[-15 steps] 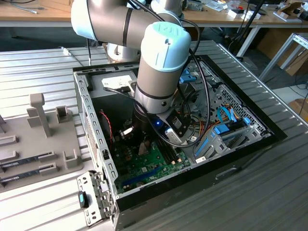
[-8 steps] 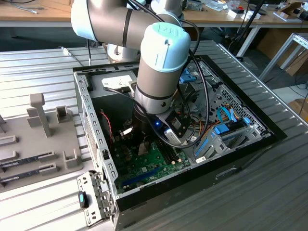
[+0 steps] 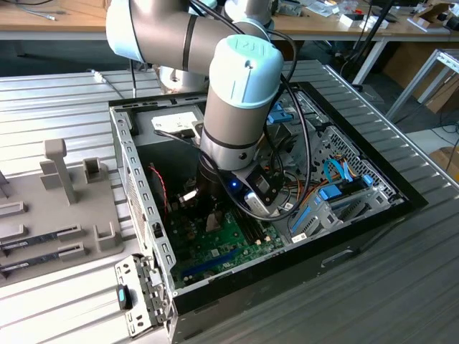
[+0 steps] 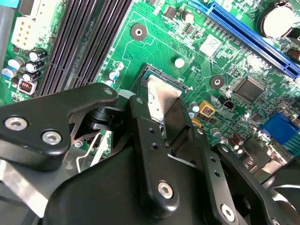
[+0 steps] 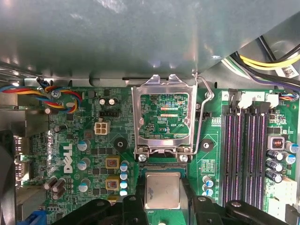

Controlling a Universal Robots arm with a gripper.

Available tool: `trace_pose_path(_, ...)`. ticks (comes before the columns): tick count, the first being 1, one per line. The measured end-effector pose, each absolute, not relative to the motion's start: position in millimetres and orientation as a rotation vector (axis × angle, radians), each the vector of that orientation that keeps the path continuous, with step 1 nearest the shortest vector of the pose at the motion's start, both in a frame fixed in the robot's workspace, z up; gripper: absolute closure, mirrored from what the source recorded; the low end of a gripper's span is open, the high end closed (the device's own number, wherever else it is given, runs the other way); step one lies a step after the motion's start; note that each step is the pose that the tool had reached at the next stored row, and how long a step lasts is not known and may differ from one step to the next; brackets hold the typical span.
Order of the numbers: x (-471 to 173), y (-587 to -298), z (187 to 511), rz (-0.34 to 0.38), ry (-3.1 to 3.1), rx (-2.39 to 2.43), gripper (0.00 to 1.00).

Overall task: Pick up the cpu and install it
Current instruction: 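Place the cpu into insertion slot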

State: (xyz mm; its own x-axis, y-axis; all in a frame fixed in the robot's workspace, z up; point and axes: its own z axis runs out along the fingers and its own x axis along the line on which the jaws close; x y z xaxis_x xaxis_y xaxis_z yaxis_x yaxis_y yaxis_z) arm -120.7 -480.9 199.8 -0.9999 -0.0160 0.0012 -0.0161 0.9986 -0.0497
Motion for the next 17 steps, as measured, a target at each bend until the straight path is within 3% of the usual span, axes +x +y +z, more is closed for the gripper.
trace_pose_path(4,-120,-481,200,0.078,-3.140,0.025,0.59)
trace_pose_path(5,-120,-481,200,0.078,-3.140,0.025,0.54)
trace_pose_path(17,-120,-481,211,0.079,-3.140,0.024,0.54)
